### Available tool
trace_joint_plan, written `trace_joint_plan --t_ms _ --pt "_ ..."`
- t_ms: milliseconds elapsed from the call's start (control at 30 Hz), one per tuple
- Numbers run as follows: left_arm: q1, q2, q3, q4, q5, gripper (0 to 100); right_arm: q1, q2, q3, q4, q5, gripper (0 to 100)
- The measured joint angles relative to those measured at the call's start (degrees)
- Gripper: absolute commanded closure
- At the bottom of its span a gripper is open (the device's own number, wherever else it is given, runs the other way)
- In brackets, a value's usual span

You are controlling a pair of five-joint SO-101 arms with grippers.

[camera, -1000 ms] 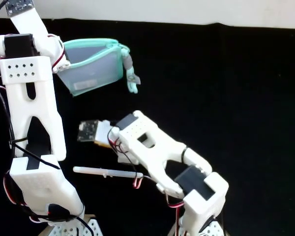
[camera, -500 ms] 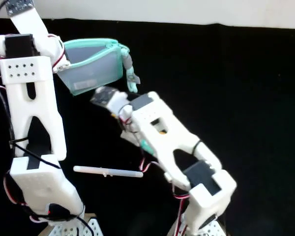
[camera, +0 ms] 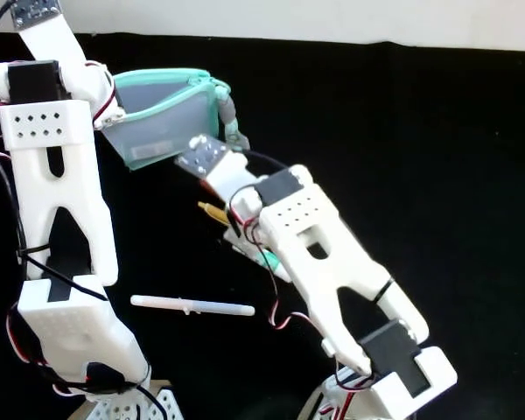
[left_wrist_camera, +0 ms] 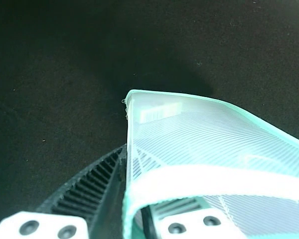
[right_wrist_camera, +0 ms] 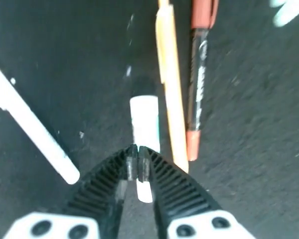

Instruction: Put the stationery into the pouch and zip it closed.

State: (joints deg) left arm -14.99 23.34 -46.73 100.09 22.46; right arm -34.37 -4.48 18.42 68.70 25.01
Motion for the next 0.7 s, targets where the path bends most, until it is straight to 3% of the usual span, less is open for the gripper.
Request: trace_joint_plan --t_ms 200,700 --pt "0.00 0.00 0.00 0.00 0.00 99 0.00 0.00 4.40 -2.02 0.00 84.4" --pt "0.00 0.00 0.00 0.00 0.00 99 0.00 0.00 6.86 -5.36 0.00 83.9"
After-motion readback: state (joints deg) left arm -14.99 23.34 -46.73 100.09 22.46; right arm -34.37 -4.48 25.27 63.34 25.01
